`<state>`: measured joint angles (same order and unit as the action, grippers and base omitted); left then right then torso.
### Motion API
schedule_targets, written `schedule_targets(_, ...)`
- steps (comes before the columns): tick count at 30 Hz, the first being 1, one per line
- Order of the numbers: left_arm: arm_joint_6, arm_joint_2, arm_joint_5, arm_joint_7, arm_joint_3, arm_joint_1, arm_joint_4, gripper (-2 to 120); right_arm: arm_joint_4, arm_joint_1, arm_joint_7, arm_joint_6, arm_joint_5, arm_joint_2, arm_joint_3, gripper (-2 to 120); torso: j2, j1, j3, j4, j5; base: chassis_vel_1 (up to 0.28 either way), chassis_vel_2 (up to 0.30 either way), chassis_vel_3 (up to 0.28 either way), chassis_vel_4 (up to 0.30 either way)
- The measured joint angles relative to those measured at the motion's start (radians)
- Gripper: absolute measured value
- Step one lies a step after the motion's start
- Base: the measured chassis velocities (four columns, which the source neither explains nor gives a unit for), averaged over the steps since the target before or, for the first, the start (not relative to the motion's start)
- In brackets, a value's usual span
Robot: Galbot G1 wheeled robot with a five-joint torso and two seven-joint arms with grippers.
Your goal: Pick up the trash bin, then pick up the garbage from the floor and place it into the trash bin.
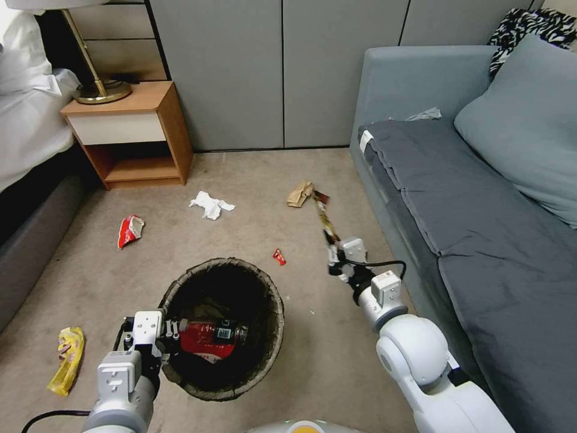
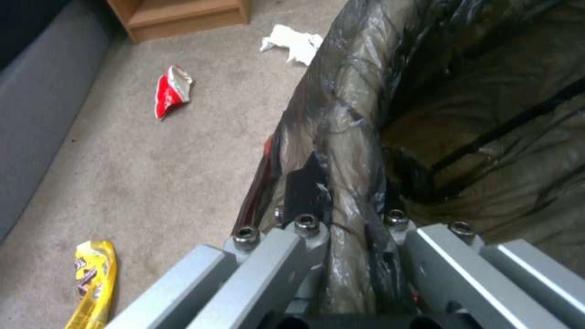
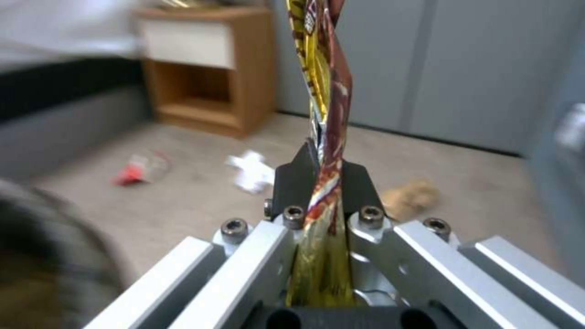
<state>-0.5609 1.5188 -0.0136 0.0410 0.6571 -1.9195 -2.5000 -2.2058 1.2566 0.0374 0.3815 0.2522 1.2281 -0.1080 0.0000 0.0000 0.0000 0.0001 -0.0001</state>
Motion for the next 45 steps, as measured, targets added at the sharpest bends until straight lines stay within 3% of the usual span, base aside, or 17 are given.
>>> schedule_targets(10, -0.005, 0.001, 0.001, 0.005, -0.011, 0.006, 0.0, 1, -0.068, -0.042, 0.023, 0.058, 0.171, 0.003, 0.25, 0, 0.0, 0.0, 0.0, 0.0, 0.0, 0.0, 0.0, 0.0, 0.0)
schedule_targets(14, -0.006, 0.003, -0.001, 0.006, -0.014, 0.008, 0.0, 1, -0.029, -0.045, 0.057, 0.06, 0.136, 0.014, 0.346, 0, 0.0, 0.0, 0.0, 0.0, -0.0001, 0.0, 0.0, 0.0, 0.0)
schedule_targets(25, -0.006, 0.004, -0.003, 0.007, -0.018, 0.015, 0.0, 1, 0.034, -0.006, 0.07, 0.052, -0.01, 0.025, 0.415, 0, 0.0, 0.0, 0.0, -0.0001, 0.0001, 0.0, 0.0, 0.0, 0.0)
schedule_targets(45, -0.007, 0.007, -0.013, 0.004, -0.023, 0.01, 0.0, 1, 0.008, 0.022, 0.094, 0.055, -0.034, 0.017, 0.403, 75, 0.0, 0.0, 0.0, 0.0, 0.0001, 0.0, 0.0, 0.0, 0.0)
